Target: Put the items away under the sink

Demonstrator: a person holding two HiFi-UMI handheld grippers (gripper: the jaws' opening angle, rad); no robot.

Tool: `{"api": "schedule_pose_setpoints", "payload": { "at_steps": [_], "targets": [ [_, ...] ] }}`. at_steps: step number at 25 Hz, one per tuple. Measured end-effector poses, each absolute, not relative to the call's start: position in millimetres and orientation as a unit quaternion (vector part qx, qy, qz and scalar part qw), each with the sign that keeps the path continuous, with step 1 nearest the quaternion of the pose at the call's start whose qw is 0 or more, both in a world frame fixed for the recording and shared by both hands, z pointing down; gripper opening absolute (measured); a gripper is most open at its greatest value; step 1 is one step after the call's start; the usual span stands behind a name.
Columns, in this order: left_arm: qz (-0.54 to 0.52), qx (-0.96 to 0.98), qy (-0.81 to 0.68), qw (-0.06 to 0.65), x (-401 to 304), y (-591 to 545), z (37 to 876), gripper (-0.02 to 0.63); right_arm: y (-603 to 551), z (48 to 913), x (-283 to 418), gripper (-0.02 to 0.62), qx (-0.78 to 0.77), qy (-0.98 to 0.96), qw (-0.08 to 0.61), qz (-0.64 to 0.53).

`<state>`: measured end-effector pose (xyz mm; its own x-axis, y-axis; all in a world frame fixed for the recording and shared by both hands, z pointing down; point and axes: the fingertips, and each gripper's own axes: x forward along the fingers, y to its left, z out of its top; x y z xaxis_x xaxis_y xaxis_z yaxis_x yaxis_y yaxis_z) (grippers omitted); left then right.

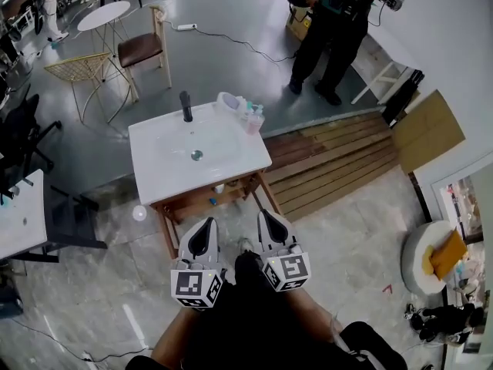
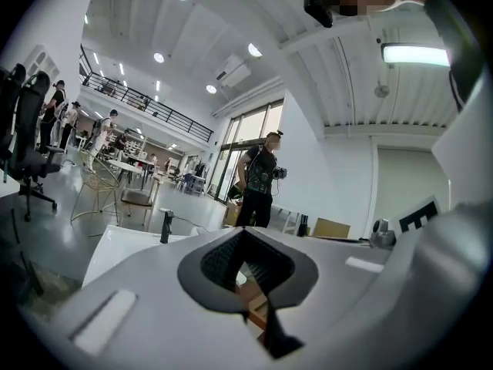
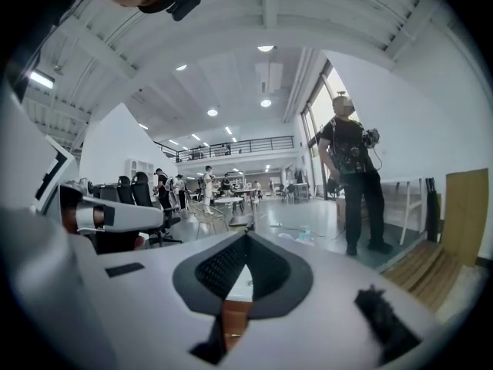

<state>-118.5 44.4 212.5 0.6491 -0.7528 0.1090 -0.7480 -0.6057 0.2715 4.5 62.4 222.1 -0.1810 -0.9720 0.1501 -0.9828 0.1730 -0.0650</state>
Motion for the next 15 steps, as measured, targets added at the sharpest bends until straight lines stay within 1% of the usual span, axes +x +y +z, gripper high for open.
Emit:
{"api": "schedule_pose_setpoints", "payload": {
  "at_steps": [7, 15],
  "targets": [
    [-0.010, 0.901, -0.407, 0.146, -98.0, 10.6, 217.0, 0.006, 24.8, 225.3, 25.1, 0.015, 0.651, -0.756, 0.030, 0.061],
    [-0.013, 0.904, -0.405, 0.138, -64.4, -54.1, 210.8, 0.006, -34.8, 228.2, 64.6, 0.015, 0.660, -0.748, 0.027, 0.057]
  ]
}}
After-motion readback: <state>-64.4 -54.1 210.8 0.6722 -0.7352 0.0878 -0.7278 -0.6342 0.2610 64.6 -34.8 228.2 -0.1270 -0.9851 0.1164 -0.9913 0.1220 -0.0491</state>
